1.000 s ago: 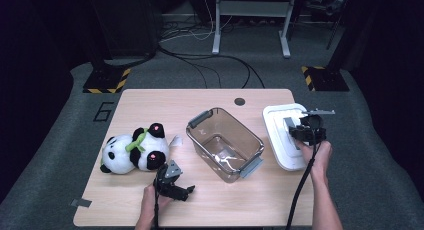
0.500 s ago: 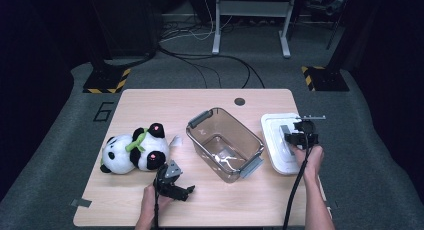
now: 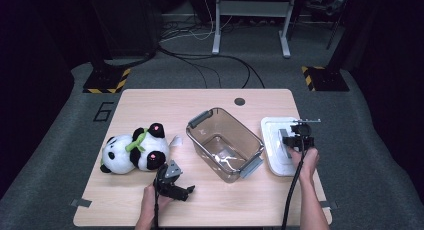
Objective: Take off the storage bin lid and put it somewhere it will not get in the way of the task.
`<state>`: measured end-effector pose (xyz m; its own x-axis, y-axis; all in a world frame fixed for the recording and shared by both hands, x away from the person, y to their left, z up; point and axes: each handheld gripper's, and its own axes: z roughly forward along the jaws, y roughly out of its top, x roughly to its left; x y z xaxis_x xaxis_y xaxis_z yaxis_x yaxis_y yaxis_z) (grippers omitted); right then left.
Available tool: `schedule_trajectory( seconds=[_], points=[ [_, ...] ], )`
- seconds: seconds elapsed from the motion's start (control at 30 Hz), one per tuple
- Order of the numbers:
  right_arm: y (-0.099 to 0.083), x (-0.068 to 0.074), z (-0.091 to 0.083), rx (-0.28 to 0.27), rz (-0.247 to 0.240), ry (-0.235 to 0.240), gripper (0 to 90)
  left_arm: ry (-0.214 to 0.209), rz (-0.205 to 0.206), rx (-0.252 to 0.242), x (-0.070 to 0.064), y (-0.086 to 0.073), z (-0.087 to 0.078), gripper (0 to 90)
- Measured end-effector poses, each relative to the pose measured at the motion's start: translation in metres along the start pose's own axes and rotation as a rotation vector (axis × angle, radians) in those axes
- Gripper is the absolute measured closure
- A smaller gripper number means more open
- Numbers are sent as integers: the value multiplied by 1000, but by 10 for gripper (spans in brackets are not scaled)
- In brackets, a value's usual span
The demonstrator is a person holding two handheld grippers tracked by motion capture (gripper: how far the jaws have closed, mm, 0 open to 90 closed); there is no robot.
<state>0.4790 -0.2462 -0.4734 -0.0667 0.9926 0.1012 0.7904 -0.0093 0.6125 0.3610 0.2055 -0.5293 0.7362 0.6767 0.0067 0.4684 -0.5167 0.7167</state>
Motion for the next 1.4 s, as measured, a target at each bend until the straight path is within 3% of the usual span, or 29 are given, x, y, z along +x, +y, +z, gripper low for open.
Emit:
schedule_trajectory(
  seconds=[0.53,0.73,0.93,1.17,1.27,1.4],
  points=[
    [-5,-4,15,14,30,-4,667,2,-2,-4,0,0,0,42],
    [-8,-4,18,11,20,-5,657,2,-5,-6,0,0,0,42],
    [-8,-5,8,-18,22,4,480,2,-2,-2,0,0,0,42],
    [-16,-5,-12,-61,-17,40,223,2,-4,-3,0,0,0,42],
    [-24,-1,-25,-85,-32,65,170,3,-5,-4,0,0,0,43],
    [-36,4,-40,-121,-88,94,116,3,-4,-4,0,0,0,44]
  ],
)
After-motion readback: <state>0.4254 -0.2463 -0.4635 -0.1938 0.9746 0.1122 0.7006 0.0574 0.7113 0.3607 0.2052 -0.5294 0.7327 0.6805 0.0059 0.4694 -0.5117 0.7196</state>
